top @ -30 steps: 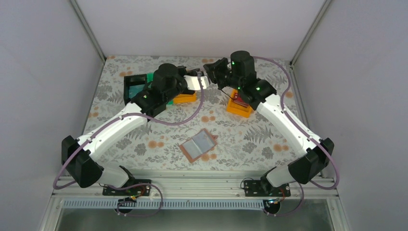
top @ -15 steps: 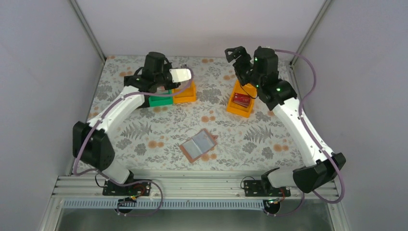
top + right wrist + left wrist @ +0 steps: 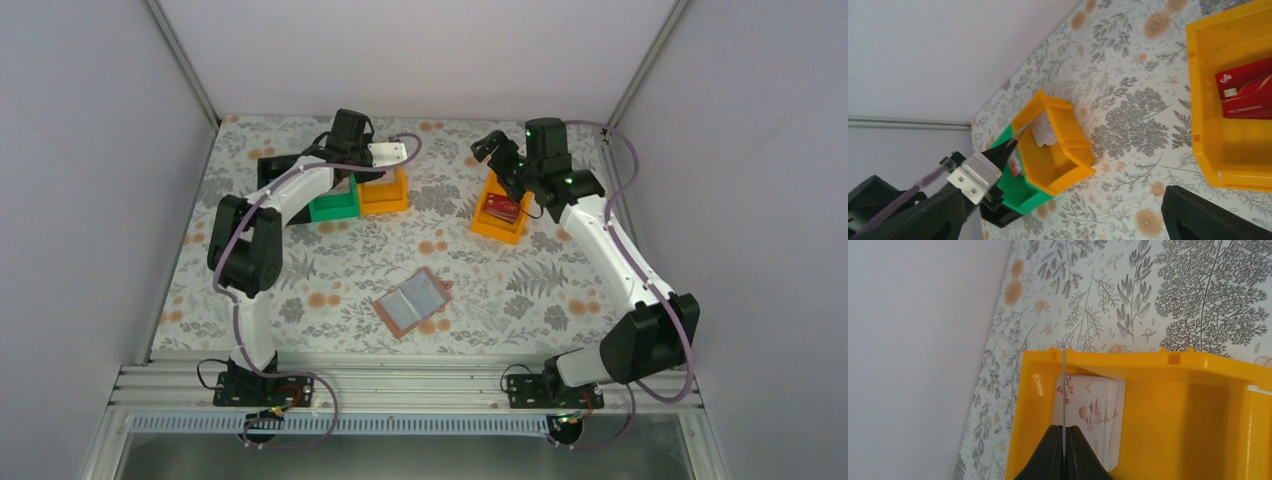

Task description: Take the credit cards out of the card holder

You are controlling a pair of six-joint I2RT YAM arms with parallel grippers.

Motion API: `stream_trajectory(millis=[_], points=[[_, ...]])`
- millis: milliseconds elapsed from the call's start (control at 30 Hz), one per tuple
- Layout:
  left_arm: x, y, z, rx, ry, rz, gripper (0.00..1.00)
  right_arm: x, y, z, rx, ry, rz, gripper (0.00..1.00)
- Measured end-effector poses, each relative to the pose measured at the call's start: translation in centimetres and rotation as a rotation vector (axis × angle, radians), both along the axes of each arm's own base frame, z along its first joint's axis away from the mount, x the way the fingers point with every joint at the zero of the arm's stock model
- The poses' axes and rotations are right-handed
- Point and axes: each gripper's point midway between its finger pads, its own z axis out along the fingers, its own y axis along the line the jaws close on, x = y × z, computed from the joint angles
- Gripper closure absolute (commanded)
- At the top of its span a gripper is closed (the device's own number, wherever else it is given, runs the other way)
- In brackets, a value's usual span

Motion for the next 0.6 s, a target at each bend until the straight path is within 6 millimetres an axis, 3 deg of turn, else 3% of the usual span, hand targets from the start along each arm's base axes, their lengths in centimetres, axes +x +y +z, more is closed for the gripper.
stream_trajectory(millis=[267,600], points=[[1.4,1.3,-1.0,-0.004,0.016,0.026,0.98,1.4,-2.1,-3.3,-0.013,0.084,0.018,0.01],[3.2,1.9,-5.4,0.058,0.033,0.012,0.98,1.8,-3.7,-3.2,-0.041,0.074,-0.016,0.01]])
